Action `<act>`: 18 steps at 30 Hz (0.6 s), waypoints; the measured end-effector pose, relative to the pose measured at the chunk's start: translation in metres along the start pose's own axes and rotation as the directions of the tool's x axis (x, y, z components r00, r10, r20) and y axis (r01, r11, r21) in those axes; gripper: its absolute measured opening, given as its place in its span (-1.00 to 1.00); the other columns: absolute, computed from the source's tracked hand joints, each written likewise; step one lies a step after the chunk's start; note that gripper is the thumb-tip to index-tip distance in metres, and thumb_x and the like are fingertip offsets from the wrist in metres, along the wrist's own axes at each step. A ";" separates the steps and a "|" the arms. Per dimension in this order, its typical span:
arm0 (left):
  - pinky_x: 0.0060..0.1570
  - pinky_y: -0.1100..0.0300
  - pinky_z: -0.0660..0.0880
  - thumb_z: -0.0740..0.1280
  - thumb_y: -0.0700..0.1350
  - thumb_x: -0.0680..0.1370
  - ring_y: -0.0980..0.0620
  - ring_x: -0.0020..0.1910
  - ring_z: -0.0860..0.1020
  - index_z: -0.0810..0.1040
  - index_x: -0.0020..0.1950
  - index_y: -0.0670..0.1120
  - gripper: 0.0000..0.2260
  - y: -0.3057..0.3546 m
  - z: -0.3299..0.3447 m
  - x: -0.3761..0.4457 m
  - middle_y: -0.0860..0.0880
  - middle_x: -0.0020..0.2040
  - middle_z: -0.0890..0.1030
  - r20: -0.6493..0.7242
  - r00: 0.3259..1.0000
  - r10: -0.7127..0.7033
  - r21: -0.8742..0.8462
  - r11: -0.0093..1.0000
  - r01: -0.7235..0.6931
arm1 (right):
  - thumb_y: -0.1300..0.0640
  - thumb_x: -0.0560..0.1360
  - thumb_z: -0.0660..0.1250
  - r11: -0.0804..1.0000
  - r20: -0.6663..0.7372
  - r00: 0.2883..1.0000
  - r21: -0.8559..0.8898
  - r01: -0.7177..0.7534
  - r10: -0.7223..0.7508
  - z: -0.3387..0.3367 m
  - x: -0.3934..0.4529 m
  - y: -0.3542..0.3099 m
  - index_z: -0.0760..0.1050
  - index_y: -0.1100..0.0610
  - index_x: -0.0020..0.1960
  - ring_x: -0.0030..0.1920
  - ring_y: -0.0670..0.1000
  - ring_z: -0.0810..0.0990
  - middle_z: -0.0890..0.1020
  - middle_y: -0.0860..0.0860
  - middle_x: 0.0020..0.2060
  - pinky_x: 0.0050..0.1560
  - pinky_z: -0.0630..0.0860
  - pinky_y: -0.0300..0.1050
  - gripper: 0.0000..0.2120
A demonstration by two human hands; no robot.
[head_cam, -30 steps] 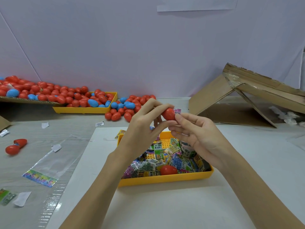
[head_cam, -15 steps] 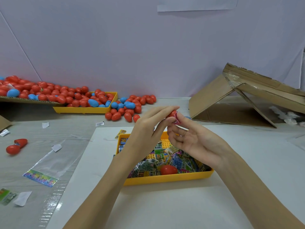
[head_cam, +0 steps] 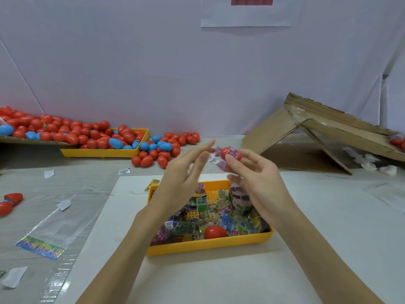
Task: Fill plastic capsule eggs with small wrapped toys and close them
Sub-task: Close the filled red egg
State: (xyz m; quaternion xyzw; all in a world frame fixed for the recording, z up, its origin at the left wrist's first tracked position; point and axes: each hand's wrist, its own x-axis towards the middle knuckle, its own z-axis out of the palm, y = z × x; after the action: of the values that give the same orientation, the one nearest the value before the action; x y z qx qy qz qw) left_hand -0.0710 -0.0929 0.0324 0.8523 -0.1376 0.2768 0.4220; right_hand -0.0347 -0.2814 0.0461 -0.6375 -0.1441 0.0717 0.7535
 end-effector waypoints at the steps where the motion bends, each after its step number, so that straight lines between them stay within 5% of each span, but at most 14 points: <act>1: 0.33 0.17 0.48 0.13 0.05 0.71 0.20 0.33 0.52 0.53 0.46 -0.04 -0.61 -0.007 -0.004 0.001 0.10 0.30 0.61 -0.017 0.998 -0.054 0.048 0.997 0.055 | 0.05 0.51 0.53 0.965 -0.099 0.980 -0.219 0.148 -0.173 -0.004 0.004 -0.003 0.66 0.03 0.20 0.01 -0.07 0.72 0.74 -0.05 0.01 -0.07 0.63 -0.25 -0.72; 4: 0.31 -0.01 0.46 0.22 -0.04 0.71 -0.03 0.28 0.53 0.65 0.28 -0.14 -0.70 -0.033 -0.014 -0.001 -0.04 0.24 0.63 -0.082 0.976 -0.200 0.325 0.921 0.216 | 0.10 0.55 0.50 0.703 -0.157 0.819 -0.616 0.356 -0.552 -0.024 0.034 -0.019 0.60 0.05 0.26 -0.02 -0.15 0.64 0.65 -0.04 0.09 0.05 0.57 -0.31 -0.70; 7: 0.27 -0.08 0.43 0.23 -0.03 0.71 -0.16 0.27 0.51 0.68 0.24 -0.16 -0.69 -0.050 -0.017 -0.005 -0.14 0.26 0.62 -0.106 0.936 -0.337 0.452 0.822 0.347 | 0.17 0.59 0.45 0.467 -0.138 0.707 -0.833 0.295 -0.693 -0.055 0.079 -0.042 0.54 0.10 0.35 0.08 -0.02 0.59 0.55 0.10 0.19 0.19 0.55 -0.22 -0.66; 10: 0.33 -0.06 0.32 0.14 0.05 0.73 -0.19 0.41 0.42 0.65 0.32 -0.09 -0.63 -0.057 -0.015 -0.006 -0.19 0.39 0.54 -0.074 0.887 -0.455 0.553 0.721 0.416 | 0.25 0.63 0.36 0.330 -0.165 0.711 -0.939 0.100 -0.684 -0.086 0.121 -0.054 0.52 0.14 0.39 0.25 0.14 0.51 0.49 0.20 0.25 0.30 0.47 -0.11 -0.66; 14: 0.43 -0.07 0.23 0.06 0.12 0.73 -0.16 0.53 0.30 0.60 0.39 -0.03 -0.57 -0.064 -0.014 -0.006 -0.18 0.53 0.40 -0.045 0.851 -0.523 0.578 0.681 0.449 | 0.36 0.63 0.31 0.183 -0.201 0.805 -0.976 -0.117 -0.558 -0.102 0.148 -0.048 0.47 0.20 0.41 0.35 0.25 0.40 0.48 0.26 0.31 0.32 0.45 0.04 -0.64; 18: 0.43 -0.07 0.24 0.04 0.09 0.74 -0.17 0.55 0.28 0.56 0.43 -0.02 -0.58 -0.064 -0.014 -0.006 -0.21 0.54 0.38 -0.026 0.850 -0.526 0.592 0.677 0.437 | 0.30 0.55 0.43 -0.020 -0.068 0.812 -0.995 -0.098 -0.580 -0.075 0.143 -0.041 0.45 0.21 0.46 0.50 0.33 0.29 0.46 0.28 0.42 0.50 0.28 0.18 -0.51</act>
State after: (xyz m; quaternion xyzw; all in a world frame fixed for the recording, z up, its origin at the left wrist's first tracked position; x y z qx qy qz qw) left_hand -0.0511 -0.0429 -0.0058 0.9624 0.1522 0.1203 0.1900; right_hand 0.1207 -0.3176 0.0931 -0.9290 -0.0761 -0.3473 0.1026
